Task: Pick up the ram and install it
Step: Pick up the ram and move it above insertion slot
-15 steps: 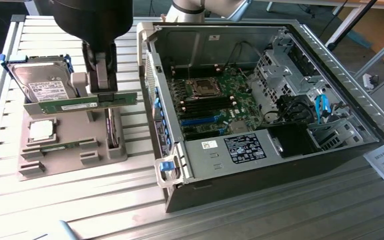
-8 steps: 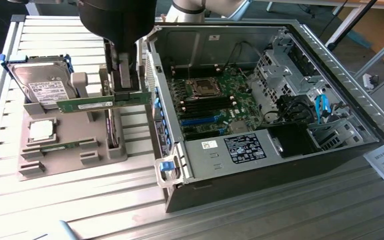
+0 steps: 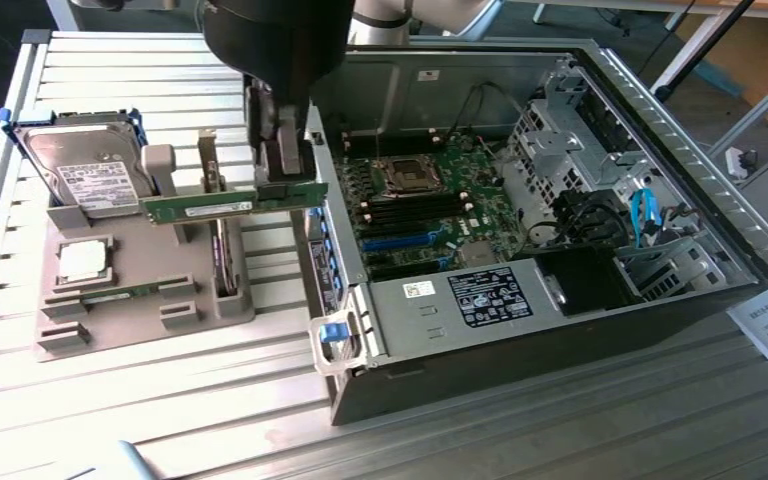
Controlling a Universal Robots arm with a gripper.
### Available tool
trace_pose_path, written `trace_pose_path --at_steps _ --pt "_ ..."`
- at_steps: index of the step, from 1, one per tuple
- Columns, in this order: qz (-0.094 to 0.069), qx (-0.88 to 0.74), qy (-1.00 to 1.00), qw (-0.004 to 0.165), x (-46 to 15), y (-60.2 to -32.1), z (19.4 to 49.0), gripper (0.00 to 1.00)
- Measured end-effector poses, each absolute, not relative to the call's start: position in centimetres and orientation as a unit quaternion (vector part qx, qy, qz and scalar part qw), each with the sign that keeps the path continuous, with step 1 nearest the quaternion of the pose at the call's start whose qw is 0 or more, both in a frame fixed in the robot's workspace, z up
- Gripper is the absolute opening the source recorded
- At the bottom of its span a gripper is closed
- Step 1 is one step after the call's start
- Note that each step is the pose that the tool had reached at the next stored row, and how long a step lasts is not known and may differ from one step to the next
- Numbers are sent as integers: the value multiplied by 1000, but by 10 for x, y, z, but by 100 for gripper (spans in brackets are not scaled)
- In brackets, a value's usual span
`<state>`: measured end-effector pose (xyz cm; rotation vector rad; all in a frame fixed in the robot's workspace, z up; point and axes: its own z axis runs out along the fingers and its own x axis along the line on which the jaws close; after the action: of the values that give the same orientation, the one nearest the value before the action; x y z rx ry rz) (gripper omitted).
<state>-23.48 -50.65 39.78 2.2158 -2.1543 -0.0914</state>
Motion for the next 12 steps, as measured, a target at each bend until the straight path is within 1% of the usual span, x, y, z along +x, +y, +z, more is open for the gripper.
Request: trace_pose_path --at_steps 12 --pt "-31 716 -697 26 -206 -508 398 12"
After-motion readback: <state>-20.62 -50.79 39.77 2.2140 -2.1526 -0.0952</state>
